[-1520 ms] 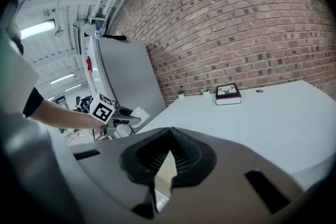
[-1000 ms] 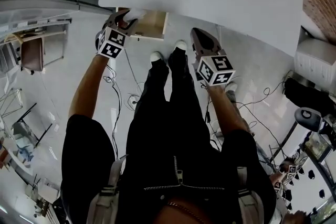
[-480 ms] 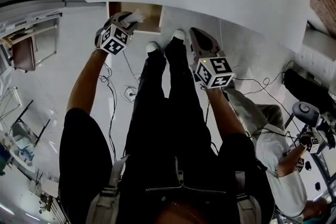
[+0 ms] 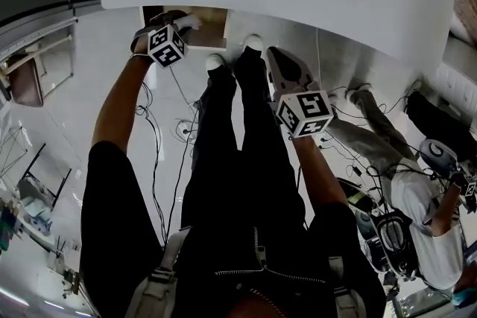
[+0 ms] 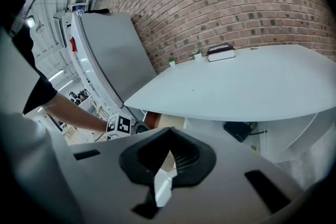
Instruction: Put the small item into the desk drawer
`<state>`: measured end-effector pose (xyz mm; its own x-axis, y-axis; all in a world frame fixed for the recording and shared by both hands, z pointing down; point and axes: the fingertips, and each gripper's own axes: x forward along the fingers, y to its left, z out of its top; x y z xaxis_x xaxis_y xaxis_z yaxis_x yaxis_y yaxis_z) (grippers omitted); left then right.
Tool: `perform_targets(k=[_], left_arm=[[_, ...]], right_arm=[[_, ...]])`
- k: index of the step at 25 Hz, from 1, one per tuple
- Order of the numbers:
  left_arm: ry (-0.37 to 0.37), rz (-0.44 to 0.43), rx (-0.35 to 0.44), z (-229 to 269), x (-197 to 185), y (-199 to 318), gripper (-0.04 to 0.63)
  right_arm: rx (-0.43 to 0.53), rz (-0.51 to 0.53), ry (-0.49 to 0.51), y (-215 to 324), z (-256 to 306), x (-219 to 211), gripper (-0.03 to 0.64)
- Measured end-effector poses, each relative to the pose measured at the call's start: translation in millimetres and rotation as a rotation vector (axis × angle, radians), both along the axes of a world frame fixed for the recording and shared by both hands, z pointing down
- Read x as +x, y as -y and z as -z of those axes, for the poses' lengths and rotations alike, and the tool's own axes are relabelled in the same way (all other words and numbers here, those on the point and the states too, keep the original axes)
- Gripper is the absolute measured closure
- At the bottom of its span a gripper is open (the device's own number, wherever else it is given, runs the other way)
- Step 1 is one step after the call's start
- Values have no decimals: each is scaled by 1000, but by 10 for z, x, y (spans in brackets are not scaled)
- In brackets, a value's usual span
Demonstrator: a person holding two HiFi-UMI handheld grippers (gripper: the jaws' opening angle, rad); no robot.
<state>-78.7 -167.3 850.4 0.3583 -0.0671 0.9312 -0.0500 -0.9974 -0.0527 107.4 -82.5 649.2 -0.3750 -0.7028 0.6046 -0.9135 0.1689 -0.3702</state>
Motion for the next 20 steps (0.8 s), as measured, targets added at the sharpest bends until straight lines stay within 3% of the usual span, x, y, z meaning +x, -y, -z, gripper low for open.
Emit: perform_targets(k=[9, 20], left_arm=[[133, -124, -65, -751, -44, 53, 419], [227, -100, -180, -1118, -147, 30, 416]], right_arm=[[-57, -30, -5, -122, -294, 17, 611], [-95, -69, -22, -313, -430, 73, 611]])
